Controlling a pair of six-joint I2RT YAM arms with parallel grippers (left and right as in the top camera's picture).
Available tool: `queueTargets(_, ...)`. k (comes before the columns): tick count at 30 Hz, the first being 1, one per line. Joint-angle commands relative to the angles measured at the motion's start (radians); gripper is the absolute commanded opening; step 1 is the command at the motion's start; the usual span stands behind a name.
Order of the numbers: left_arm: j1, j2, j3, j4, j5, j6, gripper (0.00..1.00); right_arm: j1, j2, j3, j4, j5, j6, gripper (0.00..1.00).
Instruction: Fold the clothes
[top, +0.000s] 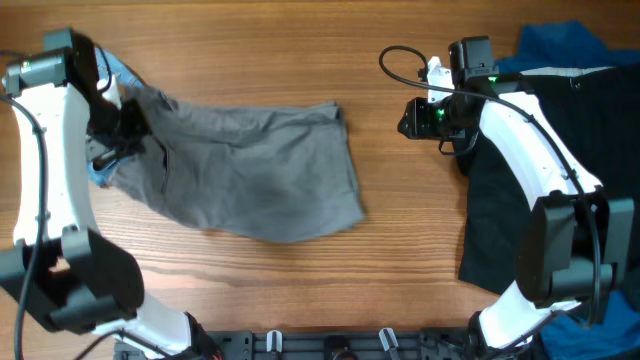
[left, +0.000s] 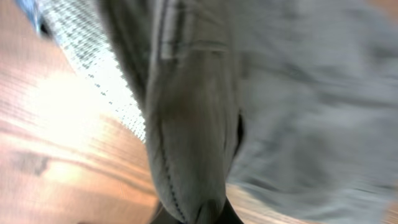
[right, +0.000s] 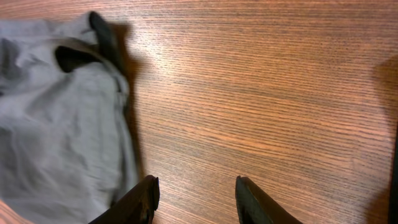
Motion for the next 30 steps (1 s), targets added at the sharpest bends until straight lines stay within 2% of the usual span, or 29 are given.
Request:
queueTargets(1,-0.138,-0.031,0.018,0.007,0.097,-0.036,0.04,-0.003,-0.011,0.0,0.006,-0.012,0.023,0.44)
queueTargets(5,-0.322,-0.027,0.008,0.037,0.099,-0.124,0.04,-0.003,-0.011,0.0,0.014,-0.008,0.031,0.44)
queueTargets(8,-0.47,-0.021,-0.047,0.131,0.099,-0.258,0.04,-0.003,-0.011,0.0,0.015,-0.008,0.031,0.44)
queueTargets(14,-0.648,0.039,-0.187,0.288,0.1,-0.283,0.04,-0.003,-0.011,0.0,0.017,-0.008,0.031,0.44)
queueTargets(17,-0.713,0.097,-0.222,0.38,0.099,-0.283,0.08,-0.003,-0.011,0.0,0.018,-0.008,0.031,0.45)
queueTargets(18,-0.722,0.118,-0.222,0.399,0.099,-0.289,0.15,-0.003,-0.011,0.0,0.017,-0.008,0.031,0.45)
queueTargets(19,-0.726,0.137,-0.222,0.417,0.099,-0.307,0.29,-0.003,-0.011,0.0,0.017,-0.008,0.031,0.45)
queueTargets(20,-0.726,0.156,-0.222,0.433,0.1,-0.331,0.62,-0.003,-0.011,0.0,0.017,-0.008,0.031,0.45)
queueTargets(21,-0.726,0.164,-0.222,0.439,0.102,-0.338,0.77,-0.003,-0.011,0.0,0.017,-0.008,0.031,0.45)
queueTargets(23,-0.723,0.166,-0.221,0.442,0.103,-0.338,0.83,-0.003,-0.011,0.0,0.016,-0.008,0.031,0.45)
queueTargets(24,-0.711,0.154,-0.204,0.427,0.111,-0.338,0.91,-0.003,-0.011,0.0,0.013,-0.008,0.029,0.47)
queueTargets(25,-0.698,0.138,-0.176,0.4,0.124,-0.338,0.93,-0.003,-0.011,0.0,0.01,-0.008,0.027,0.51)
queueTargets(28,-0.652,0.081,-0.089,0.307,0.122,-0.306,0.95,-0.003,-0.011,0.0,0.003,-0.029,0.013,0.53)
queueTargets(30,-0.606,0.031,-0.072,0.268,0.078,-0.296,0.99,0.0,-0.011,0.0,-0.006,-0.167,-0.092,0.53)
